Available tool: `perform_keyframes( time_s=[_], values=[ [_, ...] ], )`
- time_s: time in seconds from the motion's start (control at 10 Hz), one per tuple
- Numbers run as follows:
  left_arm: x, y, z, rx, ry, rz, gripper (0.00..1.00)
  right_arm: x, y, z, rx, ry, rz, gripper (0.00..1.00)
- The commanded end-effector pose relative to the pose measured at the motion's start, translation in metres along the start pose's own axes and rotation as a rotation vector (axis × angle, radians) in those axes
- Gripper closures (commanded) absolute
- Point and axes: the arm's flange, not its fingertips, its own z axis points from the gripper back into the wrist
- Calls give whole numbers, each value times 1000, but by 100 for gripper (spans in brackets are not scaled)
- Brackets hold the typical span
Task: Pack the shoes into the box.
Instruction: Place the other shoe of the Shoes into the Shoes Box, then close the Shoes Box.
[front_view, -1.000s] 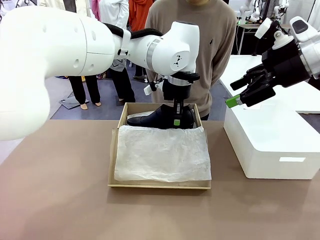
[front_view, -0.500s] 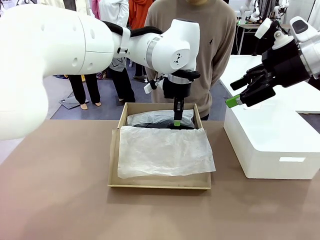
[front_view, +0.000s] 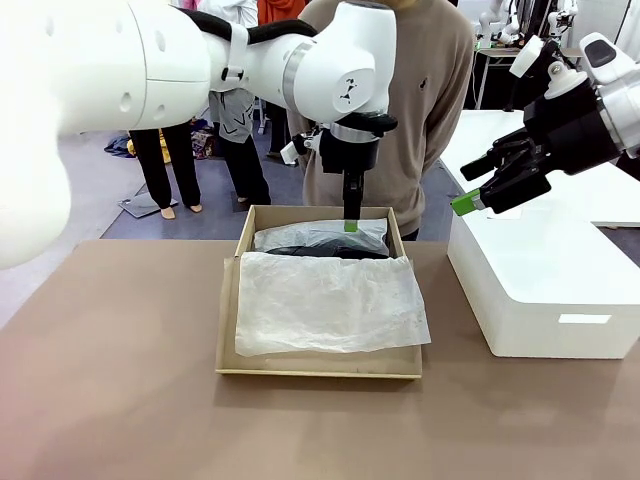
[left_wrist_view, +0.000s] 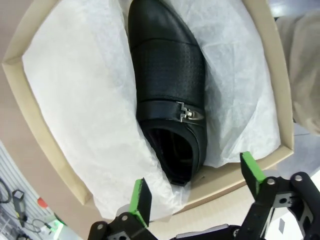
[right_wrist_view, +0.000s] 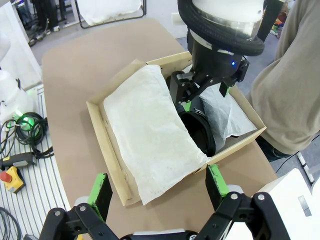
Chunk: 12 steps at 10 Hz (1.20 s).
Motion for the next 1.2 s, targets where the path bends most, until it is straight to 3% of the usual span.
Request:
perform_keyframes(
  time_s=[0.0, 0.9, 1.0, 1.1],
  values=[
    [-6, 3, -1, -7, -12, -3, 0, 0, -3, -2, 14, -23, 19, 0],
    [-6, 3, -1, -7, -12, -3, 0, 0, -3, -2, 14, -23, 19, 0],
    [-6, 3, -3, 0, 3, -15, 0, 0, -3, -2, 14, -23, 19, 0],
    [1, 10, 15, -3, -40, -133, 0, 0, -3, -2, 14, -23, 19, 0]
  ],
)
